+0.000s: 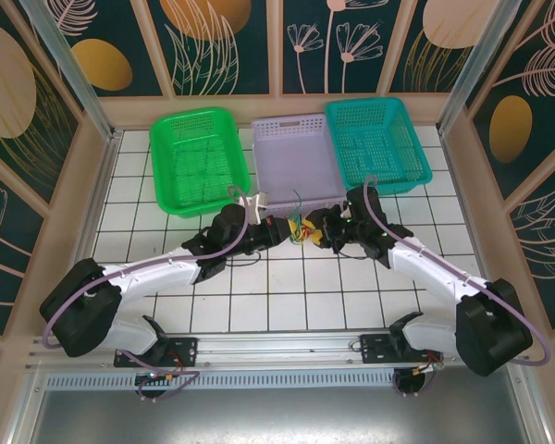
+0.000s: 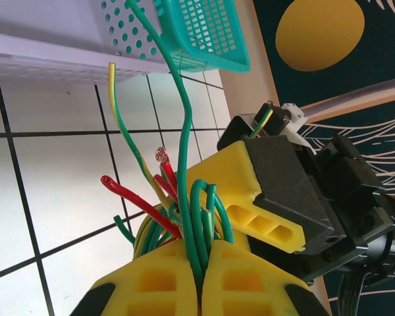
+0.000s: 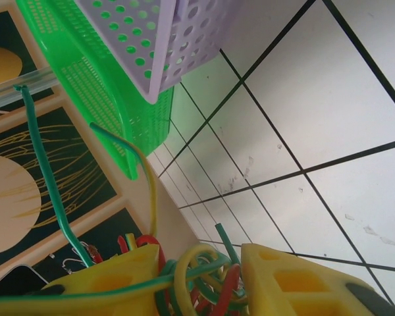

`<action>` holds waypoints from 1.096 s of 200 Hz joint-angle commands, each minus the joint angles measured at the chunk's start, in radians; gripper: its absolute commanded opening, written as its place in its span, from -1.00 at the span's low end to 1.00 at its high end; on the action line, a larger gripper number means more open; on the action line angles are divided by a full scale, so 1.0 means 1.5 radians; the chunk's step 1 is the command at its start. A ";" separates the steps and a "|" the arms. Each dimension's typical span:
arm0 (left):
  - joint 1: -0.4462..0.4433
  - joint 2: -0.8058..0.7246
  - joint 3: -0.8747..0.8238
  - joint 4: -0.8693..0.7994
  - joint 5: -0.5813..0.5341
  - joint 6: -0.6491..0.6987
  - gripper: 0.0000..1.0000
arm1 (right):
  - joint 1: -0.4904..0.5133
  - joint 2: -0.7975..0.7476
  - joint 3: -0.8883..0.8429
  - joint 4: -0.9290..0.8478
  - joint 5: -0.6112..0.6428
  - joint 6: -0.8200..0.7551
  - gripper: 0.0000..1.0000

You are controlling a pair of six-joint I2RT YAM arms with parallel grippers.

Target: Untangle the cables

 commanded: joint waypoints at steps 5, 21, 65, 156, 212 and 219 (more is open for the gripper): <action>0.000 -0.001 0.018 0.073 0.010 -0.008 -1.00 | -0.007 -0.007 -0.028 0.042 0.002 0.049 -0.37; -0.001 0.005 0.020 0.081 0.014 -0.012 -1.00 | -0.006 0.004 -0.029 0.061 -0.008 0.065 -0.34; -0.006 0.022 0.018 0.112 0.000 -0.036 -1.00 | -0.002 0.011 -0.004 0.054 -0.002 0.098 0.17; -0.020 0.025 0.014 0.136 -0.022 -0.034 -1.00 | 0.003 -0.036 -0.065 0.156 0.063 0.262 0.26; -0.021 0.035 0.024 0.141 -0.028 -0.031 -1.00 | 0.017 -0.023 -0.050 0.132 0.072 0.269 -0.37; -0.021 0.039 0.026 0.141 -0.026 -0.033 -1.00 | 0.019 -0.022 -0.051 0.129 0.073 0.269 -0.39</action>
